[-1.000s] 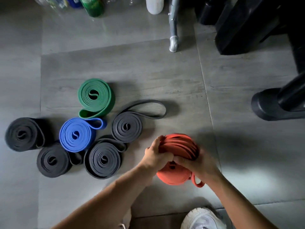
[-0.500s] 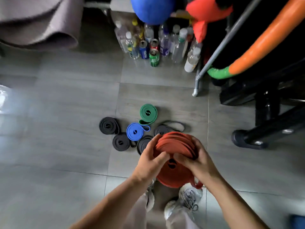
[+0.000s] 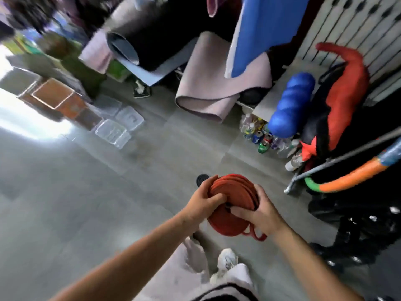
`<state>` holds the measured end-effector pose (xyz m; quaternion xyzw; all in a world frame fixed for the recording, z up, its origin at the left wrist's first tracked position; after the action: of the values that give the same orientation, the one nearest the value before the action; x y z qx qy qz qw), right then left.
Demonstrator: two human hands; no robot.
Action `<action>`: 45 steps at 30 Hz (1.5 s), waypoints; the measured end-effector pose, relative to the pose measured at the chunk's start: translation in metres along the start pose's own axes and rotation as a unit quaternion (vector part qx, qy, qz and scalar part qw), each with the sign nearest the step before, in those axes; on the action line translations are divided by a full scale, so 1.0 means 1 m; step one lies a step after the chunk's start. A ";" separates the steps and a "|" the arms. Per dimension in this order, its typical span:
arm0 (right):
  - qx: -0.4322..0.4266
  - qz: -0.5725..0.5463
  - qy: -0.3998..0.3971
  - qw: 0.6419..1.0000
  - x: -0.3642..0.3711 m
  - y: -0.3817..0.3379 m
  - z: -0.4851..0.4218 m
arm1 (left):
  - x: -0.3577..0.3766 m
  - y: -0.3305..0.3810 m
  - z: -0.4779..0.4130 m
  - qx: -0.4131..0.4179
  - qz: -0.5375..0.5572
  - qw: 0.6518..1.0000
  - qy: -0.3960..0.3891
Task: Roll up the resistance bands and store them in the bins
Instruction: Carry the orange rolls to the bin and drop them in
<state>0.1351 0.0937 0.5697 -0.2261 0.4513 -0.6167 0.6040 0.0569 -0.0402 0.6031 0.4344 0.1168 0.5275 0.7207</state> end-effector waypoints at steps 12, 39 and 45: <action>-0.144 0.140 -0.185 0.962 0.285 -0.224 -0.108 | -0.315 0.143 0.062 0.122 0.108 0.974 0.157; -0.241 0.206 -0.282 0.906 0.922 -0.675 -0.463 | -1.045 0.514 -0.013 0.208 0.143 0.916 0.312; -0.221 0.182 -0.243 0.927 1.047 -0.741 -0.572 | -1.204 0.595 -0.082 0.222 0.132 0.933 0.249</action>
<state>-0.9126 -0.8396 0.6250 -0.4111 0.4489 -0.3064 0.7318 -0.8872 -0.9975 0.6510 0.4497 0.3484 0.6697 0.4775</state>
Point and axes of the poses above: each hand's wrist, its own z-axis away from the middle knuckle, its own x-axis out of the palm, y = z × x, the point moved 7 cm from there along -z, towards the middle knuckle, and after that the axes turned 15 degrees about z, right-handed, at the moved point
